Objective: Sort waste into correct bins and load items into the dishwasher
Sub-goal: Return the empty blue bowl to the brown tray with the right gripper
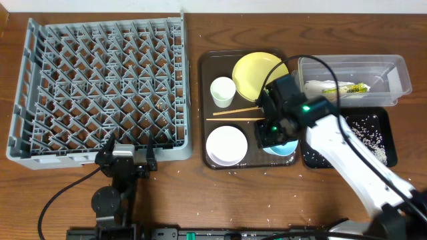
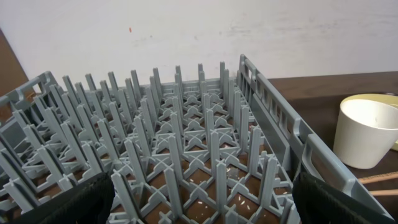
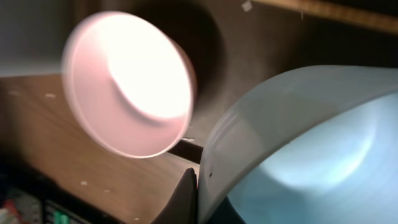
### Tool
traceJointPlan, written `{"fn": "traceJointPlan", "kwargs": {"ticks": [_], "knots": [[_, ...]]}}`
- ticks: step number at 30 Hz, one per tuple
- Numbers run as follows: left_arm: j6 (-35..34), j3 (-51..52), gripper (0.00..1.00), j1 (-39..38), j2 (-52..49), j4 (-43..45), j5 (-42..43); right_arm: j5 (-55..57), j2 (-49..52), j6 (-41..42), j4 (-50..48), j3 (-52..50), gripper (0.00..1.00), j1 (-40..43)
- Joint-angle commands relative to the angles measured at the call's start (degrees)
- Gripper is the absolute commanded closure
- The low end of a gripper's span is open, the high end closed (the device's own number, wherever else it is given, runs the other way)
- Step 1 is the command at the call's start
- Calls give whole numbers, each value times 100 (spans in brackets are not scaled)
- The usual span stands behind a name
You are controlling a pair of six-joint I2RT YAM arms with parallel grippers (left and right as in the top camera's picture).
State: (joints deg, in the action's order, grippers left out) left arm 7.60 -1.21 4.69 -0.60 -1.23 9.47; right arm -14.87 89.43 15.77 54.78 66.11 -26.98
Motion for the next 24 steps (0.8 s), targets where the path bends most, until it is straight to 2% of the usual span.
{"fn": "traceJointPlan", "kwargs": {"ticks": [1,7,9,12,17,20,22,24], "knots": [[74,98,8,-26,31,-188,52,289,452,9,20,55,99,-81],[74,98,8,-26,31,-188,55,308,981,-83,-24,55,96,-85],[74,98,8,-26,31,-188,55,308,1134,-85,-42,55,86,-85],[74,98,7,-26,31,-188,55,306,1174,-127,-105,55,78,-85],[74,98,8,-26,31,-188,55,304,1172,-131,-61,254,75,-70],[74,98,8,-26,31,-188,52,304,1156,-310,319,811,73,-22],[76,98,8,-26,31,-188,52,310,1156,-452,643,1368,66,33],[74,98,7,-26,31,-188,52,365,1156,-470,868,1915,51,94]]}}
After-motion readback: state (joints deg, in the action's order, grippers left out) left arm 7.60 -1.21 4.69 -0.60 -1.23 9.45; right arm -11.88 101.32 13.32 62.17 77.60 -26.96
